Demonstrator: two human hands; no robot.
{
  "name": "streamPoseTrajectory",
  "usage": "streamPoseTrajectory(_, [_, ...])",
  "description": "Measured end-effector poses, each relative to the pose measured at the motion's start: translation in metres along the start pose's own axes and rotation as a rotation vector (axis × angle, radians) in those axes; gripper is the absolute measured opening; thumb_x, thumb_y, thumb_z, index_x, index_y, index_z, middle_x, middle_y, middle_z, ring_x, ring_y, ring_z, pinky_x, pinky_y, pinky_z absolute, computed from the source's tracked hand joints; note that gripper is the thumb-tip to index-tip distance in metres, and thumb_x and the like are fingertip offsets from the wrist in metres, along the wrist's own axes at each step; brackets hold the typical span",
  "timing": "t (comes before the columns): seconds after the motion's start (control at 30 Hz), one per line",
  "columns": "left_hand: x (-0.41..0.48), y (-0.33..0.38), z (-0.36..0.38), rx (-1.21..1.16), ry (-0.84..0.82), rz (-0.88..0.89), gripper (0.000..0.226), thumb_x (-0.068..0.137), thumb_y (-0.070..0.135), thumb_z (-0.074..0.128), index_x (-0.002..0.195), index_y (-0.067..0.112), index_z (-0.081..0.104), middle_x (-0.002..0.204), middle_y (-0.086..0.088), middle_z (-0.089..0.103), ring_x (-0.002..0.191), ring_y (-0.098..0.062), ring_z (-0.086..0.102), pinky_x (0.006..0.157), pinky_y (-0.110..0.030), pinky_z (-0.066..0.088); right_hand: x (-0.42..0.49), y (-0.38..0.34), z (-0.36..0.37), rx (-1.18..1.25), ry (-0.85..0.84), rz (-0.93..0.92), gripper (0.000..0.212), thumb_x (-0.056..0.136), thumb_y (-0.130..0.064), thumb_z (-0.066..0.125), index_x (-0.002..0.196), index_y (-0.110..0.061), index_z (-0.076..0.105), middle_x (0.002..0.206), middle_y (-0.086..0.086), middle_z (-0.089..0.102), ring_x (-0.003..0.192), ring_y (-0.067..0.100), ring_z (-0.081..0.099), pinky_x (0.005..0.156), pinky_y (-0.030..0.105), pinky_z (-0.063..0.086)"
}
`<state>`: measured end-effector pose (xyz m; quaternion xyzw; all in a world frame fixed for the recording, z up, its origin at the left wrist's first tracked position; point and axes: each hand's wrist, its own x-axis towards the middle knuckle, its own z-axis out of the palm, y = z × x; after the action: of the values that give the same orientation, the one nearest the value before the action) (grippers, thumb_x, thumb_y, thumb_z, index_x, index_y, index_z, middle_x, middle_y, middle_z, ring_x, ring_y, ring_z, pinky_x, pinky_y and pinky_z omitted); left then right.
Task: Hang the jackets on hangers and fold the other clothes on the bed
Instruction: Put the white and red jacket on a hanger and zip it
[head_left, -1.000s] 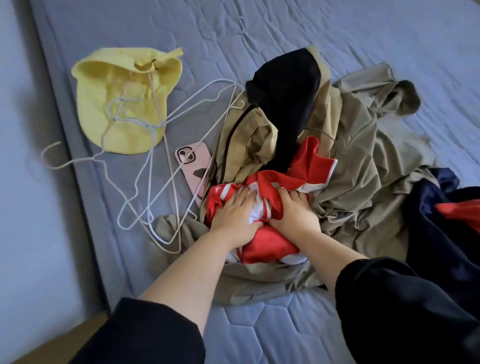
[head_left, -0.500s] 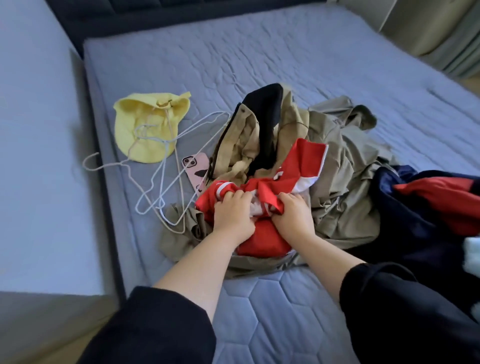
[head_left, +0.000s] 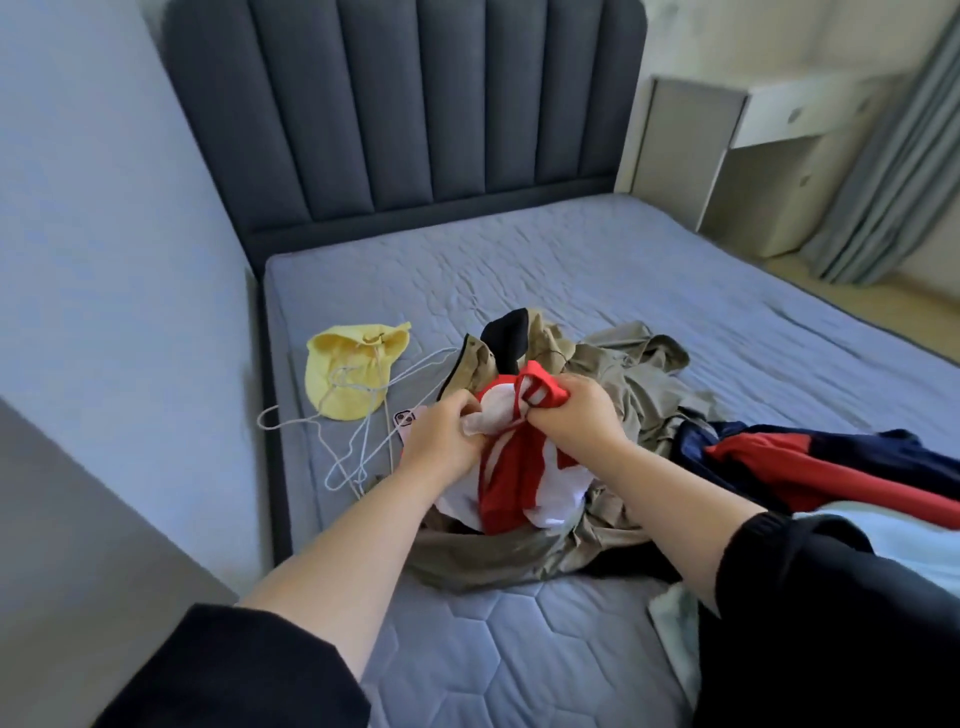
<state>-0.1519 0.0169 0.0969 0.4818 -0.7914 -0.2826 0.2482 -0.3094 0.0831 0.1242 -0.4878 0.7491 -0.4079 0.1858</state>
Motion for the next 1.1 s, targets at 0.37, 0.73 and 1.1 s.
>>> streamPoseTrajectory(0.37, [-0.037, 0.086, -0.093, -0.435, 0.053, -0.097, 0.016, 0.083, 0.002, 0.063, 0.080, 0.018, 0.063, 0.075, -0.006, 0.069, 0.077, -0.021, 0.067, 0.066, -0.034, 0.054, -0.025, -0.087, -0.073, 0.465, -0.111, 0.276, 0.005, 0.071, -0.012, 0.069, 0.075, -0.009, 0.067, 0.075, 0.007, 0.070, 0.075, 0.022, 0.068, 0.072, 0.032, 0.057])
streamPoseTrajectory(0.73, [-0.084, 0.158, -0.187, -0.644, -0.169, 0.034, 0.029, 0.094, 0.035, 0.057, 0.121, 0.027, 0.060, 0.114, 0.005, 0.068, 0.106, -0.013, 0.063, 0.092, -0.035, 0.051, -0.057, -0.215, -0.126, 0.776, -0.233, 0.055, 0.019, 0.083, -0.018, 0.071, 0.094, -0.005, 0.065, 0.083, 0.012, 0.071, 0.073, 0.024, 0.069, 0.064, 0.034, 0.058])
streamPoseTrajectory(1.1, [-0.110, 0.174, -0.247, -0.328, 0.242, 0.199, 0.012, 0.081, 0.019, 0.074, 0.091, 0.013, 0.074, 0.087, -0.003, 0.074, 0.076, -0.013, 0.066, 0.071, -0.027, 0.055, -0.083, -0.289, -0.167, 0.725, -0.364, 0.031, 0.049, 0.085, -0.044, 0.067, 0.115, -0.006, 0.060, 0.104, 0.011, 0.069, 0.097, 0.026, 0.066, 0.090, 0.041, 0.053])
